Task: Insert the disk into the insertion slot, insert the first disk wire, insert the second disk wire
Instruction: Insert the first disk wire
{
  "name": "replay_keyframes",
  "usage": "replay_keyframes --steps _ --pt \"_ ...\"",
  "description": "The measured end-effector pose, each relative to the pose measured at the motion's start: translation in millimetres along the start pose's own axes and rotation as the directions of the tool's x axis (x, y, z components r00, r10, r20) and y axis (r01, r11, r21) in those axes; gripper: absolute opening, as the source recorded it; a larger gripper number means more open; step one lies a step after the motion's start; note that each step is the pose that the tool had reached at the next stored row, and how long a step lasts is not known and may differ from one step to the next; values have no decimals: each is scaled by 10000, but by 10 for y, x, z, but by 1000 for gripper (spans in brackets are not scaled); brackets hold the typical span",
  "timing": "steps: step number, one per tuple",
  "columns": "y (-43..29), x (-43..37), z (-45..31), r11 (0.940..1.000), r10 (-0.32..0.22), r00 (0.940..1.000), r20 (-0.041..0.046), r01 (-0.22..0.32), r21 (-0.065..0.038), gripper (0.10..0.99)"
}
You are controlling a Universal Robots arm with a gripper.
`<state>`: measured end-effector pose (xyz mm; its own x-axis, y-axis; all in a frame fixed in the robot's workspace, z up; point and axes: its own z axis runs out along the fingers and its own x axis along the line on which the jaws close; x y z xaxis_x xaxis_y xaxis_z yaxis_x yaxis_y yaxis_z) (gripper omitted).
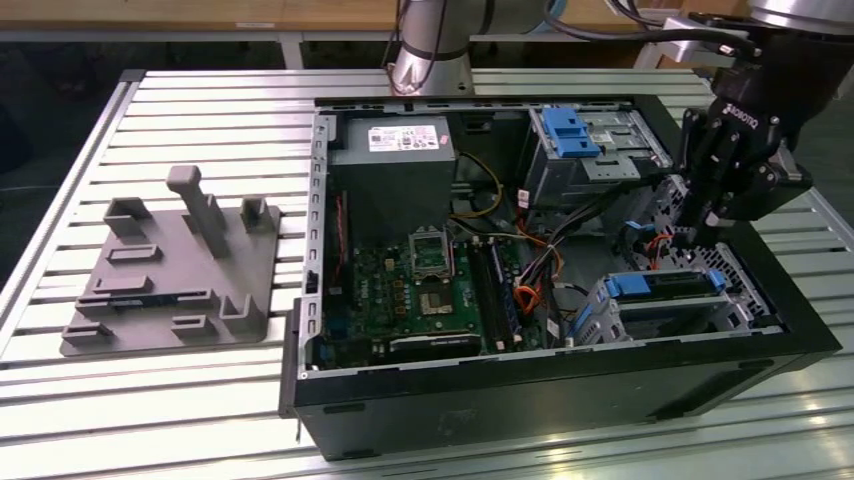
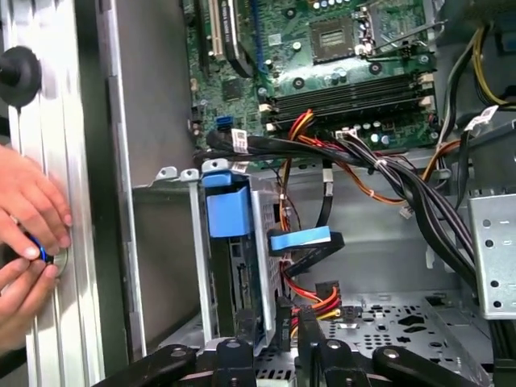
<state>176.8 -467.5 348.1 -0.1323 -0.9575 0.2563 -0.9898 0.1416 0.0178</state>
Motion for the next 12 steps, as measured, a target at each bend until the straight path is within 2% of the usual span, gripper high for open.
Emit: replay_keyframes --steps 3,7,12 --pt "-8 -13 25 9998 213 9998 12 -213 -58 353" --pt "-35 -62 44 9997 206 9998 1 -206 -131 353" --pt "-34 -69 51 9996 191 9998 -9 -191 -185 353"
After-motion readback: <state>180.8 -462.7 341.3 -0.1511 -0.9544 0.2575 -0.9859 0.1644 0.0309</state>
